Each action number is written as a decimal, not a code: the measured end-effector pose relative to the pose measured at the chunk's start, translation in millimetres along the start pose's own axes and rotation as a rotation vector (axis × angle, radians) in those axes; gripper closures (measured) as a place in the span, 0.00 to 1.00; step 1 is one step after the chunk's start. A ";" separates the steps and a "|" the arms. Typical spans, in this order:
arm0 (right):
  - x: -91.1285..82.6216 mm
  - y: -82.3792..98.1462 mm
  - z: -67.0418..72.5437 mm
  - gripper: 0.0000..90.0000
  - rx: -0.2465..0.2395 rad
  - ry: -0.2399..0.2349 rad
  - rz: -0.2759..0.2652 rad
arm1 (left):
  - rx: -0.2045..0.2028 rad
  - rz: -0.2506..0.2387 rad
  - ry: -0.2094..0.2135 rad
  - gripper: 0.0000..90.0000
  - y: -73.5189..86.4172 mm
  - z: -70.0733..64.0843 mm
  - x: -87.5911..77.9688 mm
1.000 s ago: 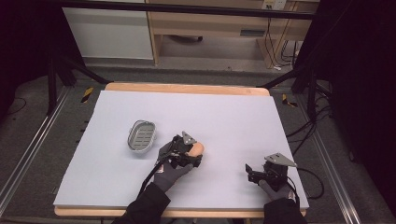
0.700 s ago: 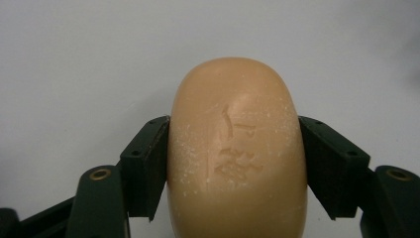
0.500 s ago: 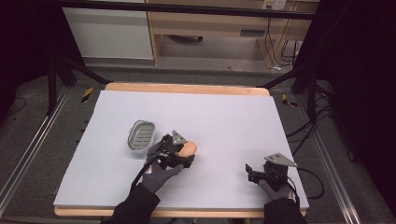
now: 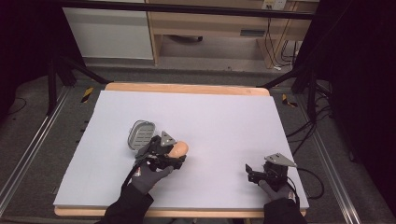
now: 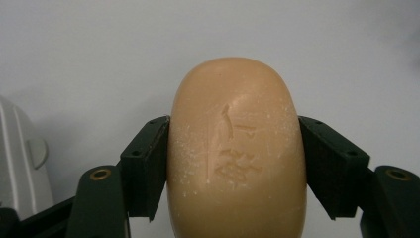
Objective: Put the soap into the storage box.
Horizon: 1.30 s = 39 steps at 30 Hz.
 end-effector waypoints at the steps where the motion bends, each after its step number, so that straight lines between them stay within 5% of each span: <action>1: 0.0 0.0 0.1 0.06 -0.001 0.000 0.000 | 0.002 0.001 -0.004 0.36 0.7 1.5 -1.6; 25: -0.5 0.1 0.9 0.06 -0.004 0.002 0.001 | -0.090 -0.111 -0.053 0.36 -7.0 41.3 -43.8; 39: 0.5 0.3 0.9 0.06 -0.012 0.001 0.002 | -0.150 -0.118 -0.102 0.36 -2.8 75.1 -53.4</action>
Point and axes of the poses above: each handheld gripper's, and its own axes: x roughly forward along the jaws, y roughly out of its underside, z roughly to its left, the point moved 5 cm from there along x, roughly forward along the jaws, and after that the axes turned 14 degrees about y, right-handed, at the moved point
